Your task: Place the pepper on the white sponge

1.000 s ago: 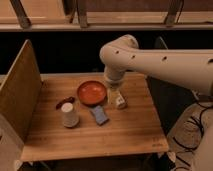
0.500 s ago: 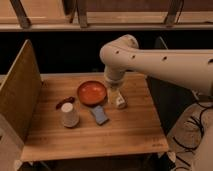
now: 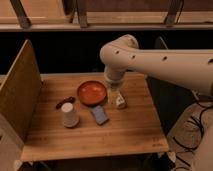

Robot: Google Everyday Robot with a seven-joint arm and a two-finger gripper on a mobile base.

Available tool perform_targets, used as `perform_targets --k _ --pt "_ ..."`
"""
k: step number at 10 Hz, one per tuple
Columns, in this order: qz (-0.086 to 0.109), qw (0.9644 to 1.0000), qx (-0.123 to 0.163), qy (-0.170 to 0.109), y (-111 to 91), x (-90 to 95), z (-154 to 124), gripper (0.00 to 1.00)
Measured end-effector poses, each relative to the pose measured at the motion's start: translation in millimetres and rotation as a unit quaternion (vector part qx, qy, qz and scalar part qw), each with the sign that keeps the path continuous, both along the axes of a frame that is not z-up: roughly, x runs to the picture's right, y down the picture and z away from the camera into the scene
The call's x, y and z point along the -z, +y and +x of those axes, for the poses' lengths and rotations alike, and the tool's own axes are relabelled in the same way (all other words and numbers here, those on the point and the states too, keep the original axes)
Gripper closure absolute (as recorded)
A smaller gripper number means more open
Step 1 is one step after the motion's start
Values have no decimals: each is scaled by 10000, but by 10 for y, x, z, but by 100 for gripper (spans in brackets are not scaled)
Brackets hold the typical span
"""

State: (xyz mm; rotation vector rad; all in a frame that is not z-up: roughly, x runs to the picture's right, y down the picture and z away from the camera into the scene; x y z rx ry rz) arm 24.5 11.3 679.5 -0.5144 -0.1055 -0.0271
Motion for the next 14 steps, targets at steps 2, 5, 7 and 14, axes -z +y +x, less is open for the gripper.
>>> perform_targets --k 2,5,7,14 --pt "-4 10000 0 2 3 -4 2 20" --pt "-2 10000 -1 0 0 -4 0 20" --pt "2 10000 66 -32 -2 -39 -39 20" --pt "228 9959 691 -533 -295 -269 -459 20"
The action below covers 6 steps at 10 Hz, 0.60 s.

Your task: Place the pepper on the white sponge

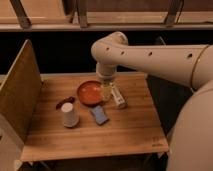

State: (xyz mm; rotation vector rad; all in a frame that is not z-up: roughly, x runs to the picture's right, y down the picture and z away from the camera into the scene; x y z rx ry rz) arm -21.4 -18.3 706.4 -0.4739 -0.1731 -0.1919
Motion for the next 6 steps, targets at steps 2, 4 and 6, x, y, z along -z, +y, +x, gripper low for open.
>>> perform_targets --k 2,4,6 --pt "131 9987 331 -351 -160 -139 -249 20" --pt "204 9950 527 -819 -237 -236 -554 20" --pt "223 9939 561 -921 -253 -257 -614 20"
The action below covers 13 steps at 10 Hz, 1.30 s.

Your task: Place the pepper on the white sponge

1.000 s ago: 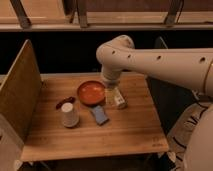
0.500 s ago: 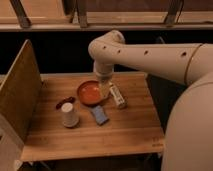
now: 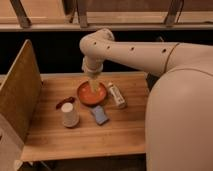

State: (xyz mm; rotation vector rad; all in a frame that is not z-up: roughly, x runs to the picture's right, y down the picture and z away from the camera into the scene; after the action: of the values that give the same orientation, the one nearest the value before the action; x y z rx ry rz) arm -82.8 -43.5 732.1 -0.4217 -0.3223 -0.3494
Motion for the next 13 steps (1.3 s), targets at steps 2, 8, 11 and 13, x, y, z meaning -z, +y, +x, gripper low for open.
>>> perform_targets --k 2,8,11,13 --pt "12 10000 0 7 -6 8 8 20" --pt "38 9957 888 -277 49 -242 -501 20" --pt "-197 9908 1243 -507 257 -555 -783 20" --pt "-267 9871 1407 -710 320 -767 -987 20"
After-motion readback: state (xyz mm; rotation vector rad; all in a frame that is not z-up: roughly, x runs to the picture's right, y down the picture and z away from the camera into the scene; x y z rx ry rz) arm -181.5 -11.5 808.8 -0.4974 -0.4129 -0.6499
